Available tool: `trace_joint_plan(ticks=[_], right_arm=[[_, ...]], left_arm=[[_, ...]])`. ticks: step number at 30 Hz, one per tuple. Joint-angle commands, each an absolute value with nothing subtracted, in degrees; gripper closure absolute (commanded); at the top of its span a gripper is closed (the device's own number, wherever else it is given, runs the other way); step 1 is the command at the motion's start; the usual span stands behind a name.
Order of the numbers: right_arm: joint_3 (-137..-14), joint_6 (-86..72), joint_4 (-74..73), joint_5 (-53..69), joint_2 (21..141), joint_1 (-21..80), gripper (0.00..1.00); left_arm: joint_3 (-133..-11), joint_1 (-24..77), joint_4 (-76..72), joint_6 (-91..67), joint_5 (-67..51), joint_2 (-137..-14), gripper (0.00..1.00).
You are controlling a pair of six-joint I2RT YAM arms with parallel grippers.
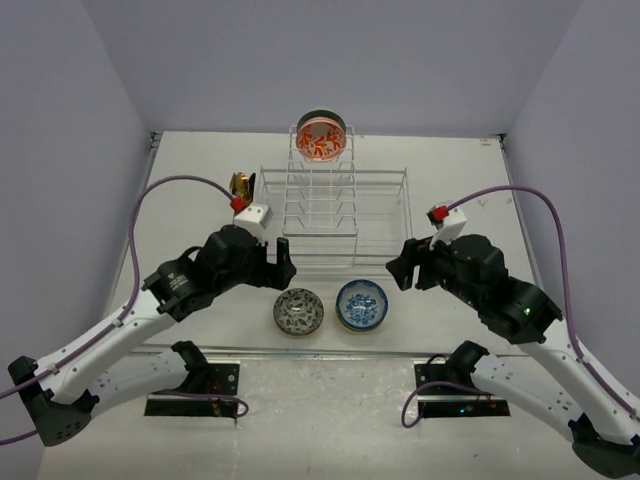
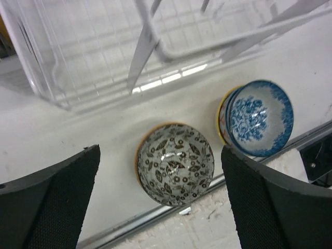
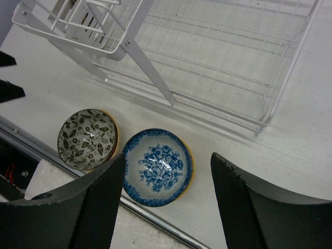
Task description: Unload the bowls from the dish rack
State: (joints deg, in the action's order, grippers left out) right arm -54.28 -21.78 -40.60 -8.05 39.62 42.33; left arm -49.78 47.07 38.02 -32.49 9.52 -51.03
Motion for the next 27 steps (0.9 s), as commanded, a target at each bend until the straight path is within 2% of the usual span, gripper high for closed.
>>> trace_joint_plan(ticks=[1, 9, 12, 14, 18, 23, 27], right_arm=[[-55.8, -20.8, -38.8, -9.3, 39.6, 42.3, 0.32], [-57.1, -20.6, -40.0, -10.5, 39.1, 42.4, 0.32], [-57.3, -20.5, -39.8, -11.2, 39.4, 42.4, 0.32], [-57.6, -20.4, -39.9, -11.9, 39.8, 42.4, 0.32], [-57.5, -20.7, -39.9, -13.5, 39.5, 42.4, 0.32], [-57.6, -20.9, -39.9, -13.8, 39.1, 42.3, 0.32], [-57.0, -20.5, -39.7, -13.5, 39.5, 42.4, 0.32]], left_arm=[[-62.0, 47.5, 40.1, -25.3, 14.8, -53.6, 0.0], [-87.3, 47.5, 43.1, -13.3, 27.3, -67.9, 0.0], [-94.1, 47.5, 37.6, -10.6, 33.8, -73.6, 0.0], [-98.2, 47.4, 30.9, -1.2, 35.9, -79.9, 0.0], [-103.0, 46.9, 21.1, 11.6, 34.8, -88.2, 0.02], [-112.9, 43.3, 22.8, 17.1, 31.0, -98.6, 0.05], [-119.9, 41.2, 24.4, 18.7, 29.9, -106.2, 0.15]])
